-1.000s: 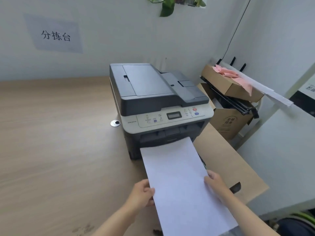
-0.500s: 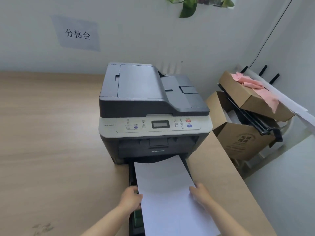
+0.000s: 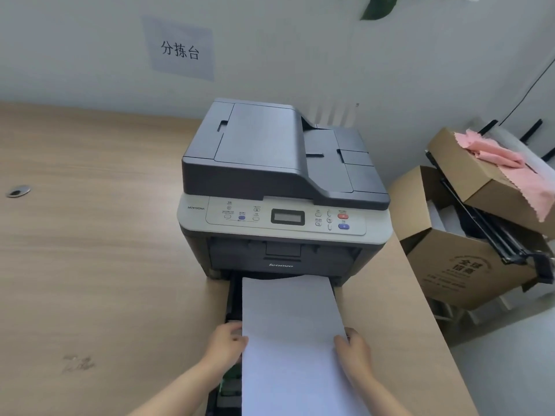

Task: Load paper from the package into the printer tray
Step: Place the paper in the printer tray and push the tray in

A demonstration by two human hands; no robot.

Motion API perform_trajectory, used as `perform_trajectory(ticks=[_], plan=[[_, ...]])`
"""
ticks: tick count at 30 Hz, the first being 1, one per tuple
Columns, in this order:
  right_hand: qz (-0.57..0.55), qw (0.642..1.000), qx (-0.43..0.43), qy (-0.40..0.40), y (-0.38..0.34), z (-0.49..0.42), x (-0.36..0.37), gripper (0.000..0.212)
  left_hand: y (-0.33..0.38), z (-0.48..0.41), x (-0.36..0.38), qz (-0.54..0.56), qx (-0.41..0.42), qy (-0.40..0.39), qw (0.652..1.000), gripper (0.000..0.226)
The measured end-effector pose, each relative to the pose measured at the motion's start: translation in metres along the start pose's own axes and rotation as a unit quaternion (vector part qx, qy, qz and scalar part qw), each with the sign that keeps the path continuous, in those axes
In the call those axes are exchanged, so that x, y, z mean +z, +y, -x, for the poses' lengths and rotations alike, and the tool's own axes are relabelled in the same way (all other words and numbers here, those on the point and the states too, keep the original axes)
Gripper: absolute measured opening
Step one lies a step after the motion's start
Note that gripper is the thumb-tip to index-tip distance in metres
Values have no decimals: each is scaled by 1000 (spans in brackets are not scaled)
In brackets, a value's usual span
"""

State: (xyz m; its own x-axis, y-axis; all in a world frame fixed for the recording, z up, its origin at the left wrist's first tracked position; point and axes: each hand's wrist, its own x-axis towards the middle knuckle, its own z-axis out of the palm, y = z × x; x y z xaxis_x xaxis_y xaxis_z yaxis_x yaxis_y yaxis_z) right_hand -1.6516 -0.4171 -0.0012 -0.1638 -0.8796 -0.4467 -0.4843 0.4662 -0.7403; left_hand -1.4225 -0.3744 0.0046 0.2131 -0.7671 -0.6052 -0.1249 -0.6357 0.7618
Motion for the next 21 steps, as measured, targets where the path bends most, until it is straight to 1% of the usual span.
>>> perform_trajectory(ticks=[3,7,10,12,16,21], plan=[[5,1000,-3,0,-3,-7,0,20,4,-4,1,-1,14,7,1000,34],[36,999,-14,-24,-9,-18,4,21,13,-13,0,-44,38,28,998,35],[48,997,-15,-50,-14,-24,7,23,17,-22,-1,-69,35,42,996,37],[65,996,-14,-59,-16,-28,8,30,17,-27,-2,-84,24,41,995,38],[123,989,-5,-85,-18,-35,7,39,16,-32,-2,-106,9,42,993,37],[202,972,-3,-122,-23,-44,8,36,21,-41,-7,-148,18,77,986,39]])
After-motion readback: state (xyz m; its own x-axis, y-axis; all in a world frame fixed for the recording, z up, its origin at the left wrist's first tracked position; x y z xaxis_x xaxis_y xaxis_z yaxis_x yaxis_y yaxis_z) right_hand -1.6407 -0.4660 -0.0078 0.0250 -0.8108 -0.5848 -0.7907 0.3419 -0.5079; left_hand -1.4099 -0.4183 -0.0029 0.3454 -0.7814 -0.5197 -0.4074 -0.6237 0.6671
